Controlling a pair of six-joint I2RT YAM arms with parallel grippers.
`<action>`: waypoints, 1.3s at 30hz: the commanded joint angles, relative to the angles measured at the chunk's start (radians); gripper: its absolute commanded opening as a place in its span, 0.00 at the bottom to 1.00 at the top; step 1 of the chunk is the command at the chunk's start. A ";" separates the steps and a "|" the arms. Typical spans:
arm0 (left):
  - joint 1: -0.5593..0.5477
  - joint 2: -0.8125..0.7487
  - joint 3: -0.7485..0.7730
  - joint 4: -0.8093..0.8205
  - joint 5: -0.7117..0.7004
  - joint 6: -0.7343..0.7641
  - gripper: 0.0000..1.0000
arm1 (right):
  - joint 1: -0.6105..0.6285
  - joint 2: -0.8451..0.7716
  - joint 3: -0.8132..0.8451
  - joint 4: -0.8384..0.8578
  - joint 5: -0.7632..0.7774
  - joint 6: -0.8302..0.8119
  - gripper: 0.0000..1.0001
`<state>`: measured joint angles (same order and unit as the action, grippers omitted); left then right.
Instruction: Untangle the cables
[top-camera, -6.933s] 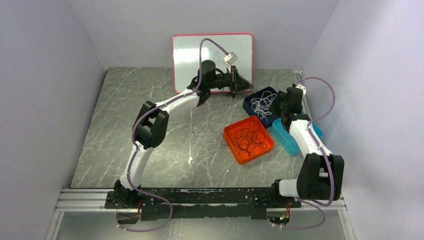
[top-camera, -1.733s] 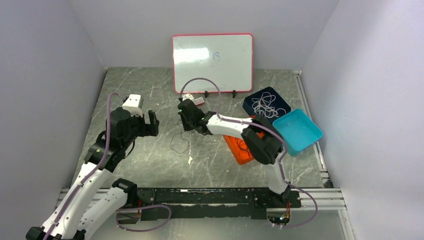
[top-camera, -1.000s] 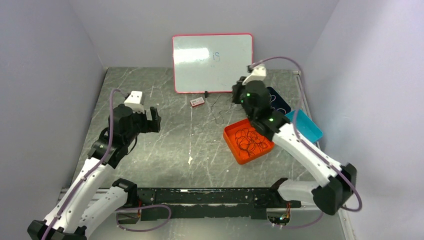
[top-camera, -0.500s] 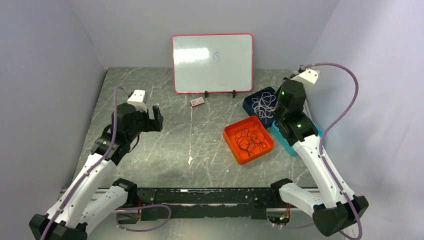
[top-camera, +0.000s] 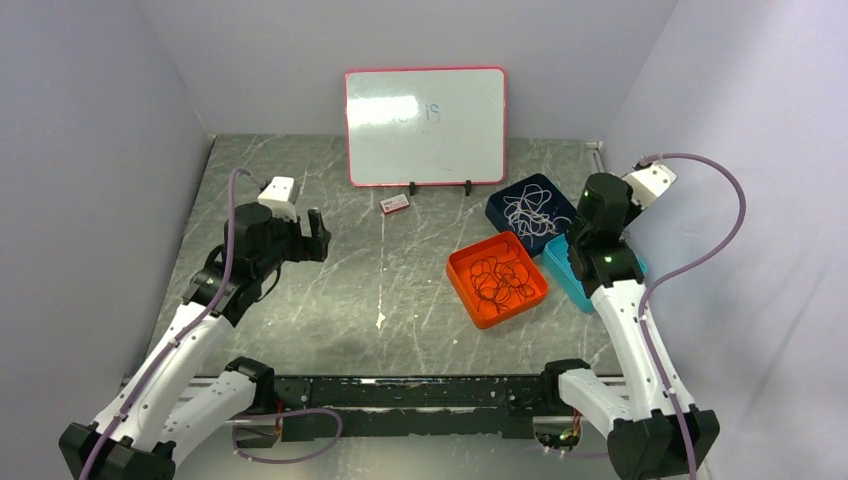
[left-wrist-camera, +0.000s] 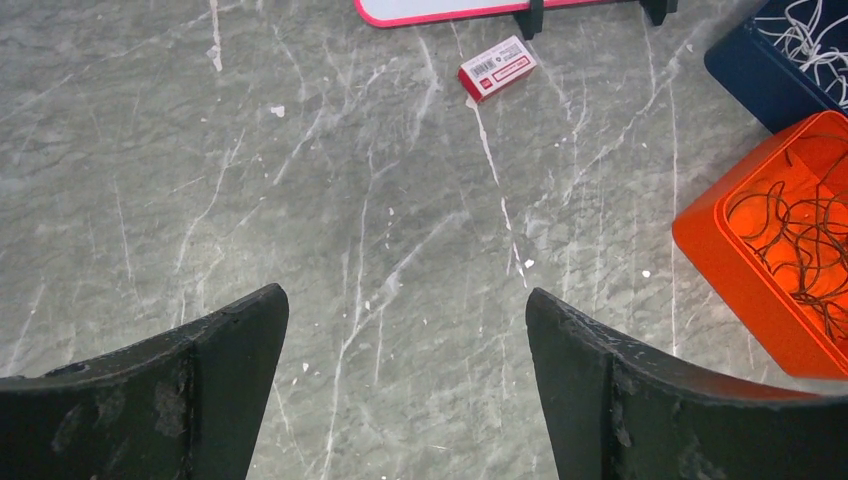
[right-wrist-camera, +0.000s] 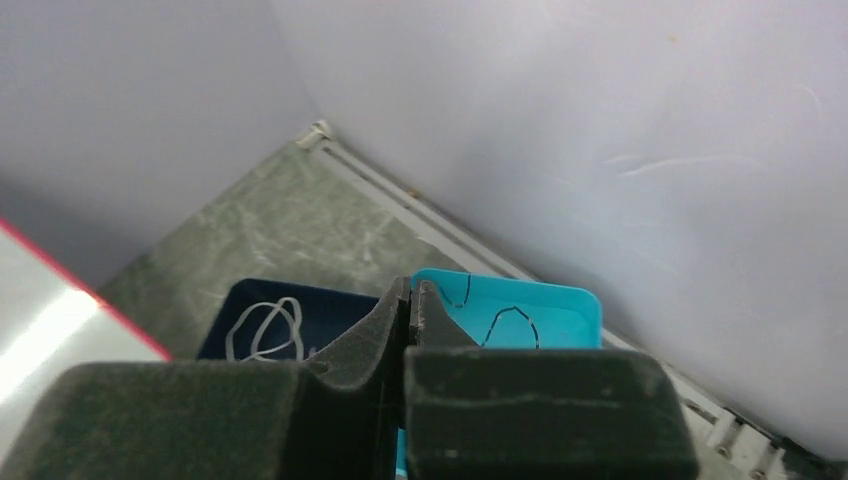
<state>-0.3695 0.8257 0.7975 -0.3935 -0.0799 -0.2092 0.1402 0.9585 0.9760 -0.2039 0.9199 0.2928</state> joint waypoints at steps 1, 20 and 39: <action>0.007 0.007 0.051 0.005 0.044 0.012 0.92 | -0.073 0.007 -0.045 0.045 0.039 0.002 0.00; 0.007 0.095 0.120 -0.002 0.089 -0.004 0.86 | -0.300 0.077 -0.191 0.103 -0.198 0.101 0.00; 0.006 0.167 0.160 0.008 0.083 -0.006 0.83 | -0.435 0.345 -0.227 0.248 -0.290 0.099 0.00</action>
<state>-0.3695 0.9878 0.9176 -0.3969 -0.0090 -0.2245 -0.2852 1.2663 0.7559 -0.0162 0.6243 0.3897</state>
